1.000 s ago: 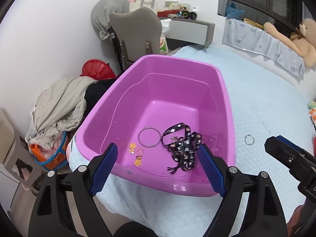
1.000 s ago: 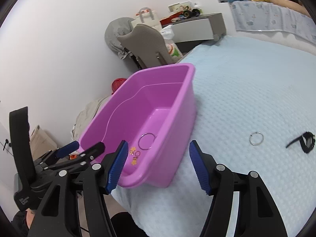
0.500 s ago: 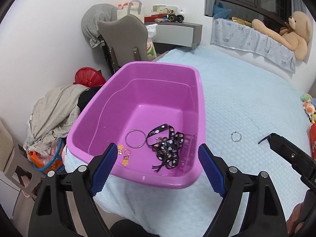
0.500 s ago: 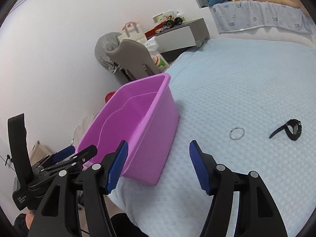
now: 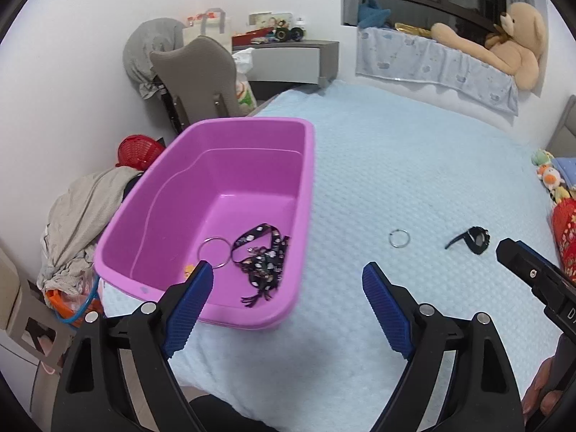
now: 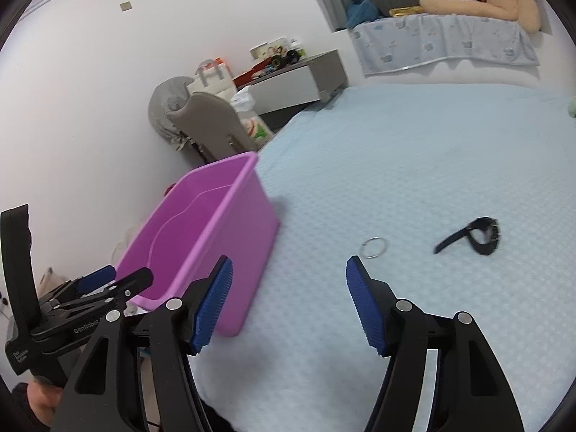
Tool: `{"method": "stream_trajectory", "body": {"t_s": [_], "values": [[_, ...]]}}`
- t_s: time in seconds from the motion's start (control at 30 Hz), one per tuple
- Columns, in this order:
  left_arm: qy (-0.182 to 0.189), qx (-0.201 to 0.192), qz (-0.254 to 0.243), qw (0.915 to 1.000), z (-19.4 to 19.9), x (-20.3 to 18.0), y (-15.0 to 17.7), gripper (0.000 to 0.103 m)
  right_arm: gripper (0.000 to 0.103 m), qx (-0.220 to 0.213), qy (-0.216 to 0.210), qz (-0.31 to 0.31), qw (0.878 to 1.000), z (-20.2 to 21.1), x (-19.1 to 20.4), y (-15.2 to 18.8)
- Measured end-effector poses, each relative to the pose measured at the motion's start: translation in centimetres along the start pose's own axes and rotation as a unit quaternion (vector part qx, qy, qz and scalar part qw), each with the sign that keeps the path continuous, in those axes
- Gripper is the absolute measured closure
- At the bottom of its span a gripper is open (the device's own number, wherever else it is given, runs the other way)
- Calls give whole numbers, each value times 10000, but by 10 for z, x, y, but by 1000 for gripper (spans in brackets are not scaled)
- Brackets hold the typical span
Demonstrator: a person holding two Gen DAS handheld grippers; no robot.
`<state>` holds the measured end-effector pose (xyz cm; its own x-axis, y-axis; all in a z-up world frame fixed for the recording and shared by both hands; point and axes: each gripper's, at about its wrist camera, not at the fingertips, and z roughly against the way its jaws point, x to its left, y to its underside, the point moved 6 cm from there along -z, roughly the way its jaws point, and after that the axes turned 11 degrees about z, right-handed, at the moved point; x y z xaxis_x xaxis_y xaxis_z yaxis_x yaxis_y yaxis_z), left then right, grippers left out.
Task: Organize jewelry
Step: 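Withdraw both open tools from the tub back over the bed, then close the right tool on the black watch while the left tool grasps the silver bangle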
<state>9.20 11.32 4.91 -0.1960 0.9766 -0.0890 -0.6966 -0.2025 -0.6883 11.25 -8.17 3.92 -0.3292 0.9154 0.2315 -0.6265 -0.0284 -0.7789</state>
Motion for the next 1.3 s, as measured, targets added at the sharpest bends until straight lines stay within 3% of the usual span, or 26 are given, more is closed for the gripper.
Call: {"method": "stream_trajectory", "body": {"t_s": [0.6,0.9,1.3], "values": [[260,212,-231,9992,-34,-76,32,16,32,121,832,-688,9941,26,-132,66],[382,470,-356,9975,-72,-108,50,15,32,358,1108,-1063,9875,15,-185,98],[452,833,-359,9948,-137,-140,66,15,32,649,1315,-1057,9835,-18,-225,108]]}}
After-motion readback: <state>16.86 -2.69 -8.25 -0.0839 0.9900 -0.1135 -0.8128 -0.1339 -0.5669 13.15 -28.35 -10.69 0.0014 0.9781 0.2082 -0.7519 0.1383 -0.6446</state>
